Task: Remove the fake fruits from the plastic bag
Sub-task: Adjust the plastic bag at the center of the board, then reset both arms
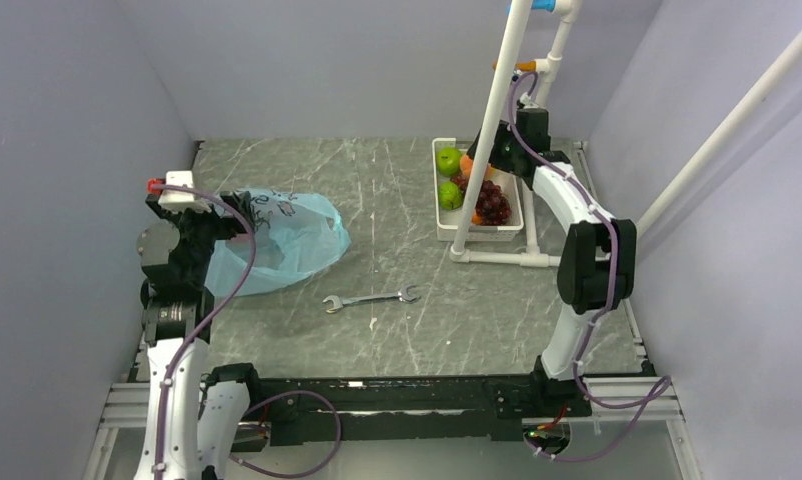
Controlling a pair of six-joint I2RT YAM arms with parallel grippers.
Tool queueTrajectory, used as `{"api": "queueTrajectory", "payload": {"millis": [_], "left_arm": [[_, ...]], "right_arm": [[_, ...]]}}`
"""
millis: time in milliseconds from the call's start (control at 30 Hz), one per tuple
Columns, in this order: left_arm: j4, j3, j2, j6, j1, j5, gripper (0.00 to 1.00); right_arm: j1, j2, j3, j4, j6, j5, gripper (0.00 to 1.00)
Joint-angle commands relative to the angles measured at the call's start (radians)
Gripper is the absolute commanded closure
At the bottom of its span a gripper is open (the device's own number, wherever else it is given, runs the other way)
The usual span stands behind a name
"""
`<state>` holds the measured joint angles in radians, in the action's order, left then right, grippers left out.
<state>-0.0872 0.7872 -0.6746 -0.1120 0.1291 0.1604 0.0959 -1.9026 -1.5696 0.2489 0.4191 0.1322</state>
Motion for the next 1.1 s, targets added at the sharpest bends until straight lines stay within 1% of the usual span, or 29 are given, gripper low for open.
{"api": "queueTrajectory", "payload": {"millis": [0,67,133,200,267,333,400,467,500,567,600,667,733,867,967,1067], "left_arm": [[-0.007,0.008,0.060,0.026,-0.006,-0.191,0.01],[-0.078,0.043,0.035,0.015,-0.008,-0.317,0.01],[-0.162,0.090,-0.007,-0.032,-0.011,-0.476,0.01],[-0.202,0.109,-0.025,-0.059,-0.009,-0.570,0.01],[-0.202,0.108,-0.021,-0.070,-0.010,-0.574,0.01],[-0.201,0.106,-0.002,-0.069,-0.012,-0.539,0.01],[-0.200,0.101,0.021,-0.066,-0.028,-0.556,0.01],[-0.254,0.135,0.031,-0.067,-0.055,-0.609,0.01],[-0.301,0.196,0.032,-0.076,-0.068,-0.622,0.01],[-0.406,0.310,0.026,-0.112,-0.074,-0.587,0.01],[-0.448,0.367,0.023,-0.124,-0.074,-0.545,0.01],[-0.496,0.451,0.022,-0.137,-0.075,-0.429,0.01],[-0.516,0.500,0.025,-0.149,-0.074,-0.310,0.01],[-0.559,0.555,0.054,-0.218,-0.074,-0.150,0.01],[-0.536,0.555,0.101,-0.268,-0.074,-0.062,0.01],[-0.534,0.580,0.127,-0.305,-0.074,-0.019,0.00]], "right_arm": [[0.012,0.153,0.065,-0.023,-0.001,0.001,0.01],[0.017,0.186,0.102,-0.016,-0.006,-0.001,0.01],[0.018,0.225,0.143,-0.017,-0.012,-0.011,0.01],[0.018,0.266,0.187,-0.027,-0.014,-0.017,0.01],[0.019,0.302,0.222,-0.032,-0.014,-0.021,0.01],[0.019,0.331,0.246,-0.032,-0.013,-0.015,0.01],[0.020,0.359,0.267,-0.027,-0.013,-0.009,0.01],[0.022,0.389,0.283,-0.012,-0.007,-0.002,0.01],[0.027,0.414,0.290,-0.002,-0.008,-0.004,0.01],[0.036,0.463,0.307,0.031,-0.013,-0.056,0.01],[0.042,0.493,0.316,0.048,-0.015,-0.083,0.01],[0.045,0.548,0.336,0.087,-0.010,-0.144,0.01],[0.044,0.605,0.356,0.135,-0.010,-0.199,0.01],[0.047,0.749,0.393,0.215,-0.019,-0.234,0.01],[0.062,0.882,0.417,0.263,-0.038,-0.248,0.00],[0.148,1.052,0.467,0.231,-0.068,-0.304,0.00]]}}
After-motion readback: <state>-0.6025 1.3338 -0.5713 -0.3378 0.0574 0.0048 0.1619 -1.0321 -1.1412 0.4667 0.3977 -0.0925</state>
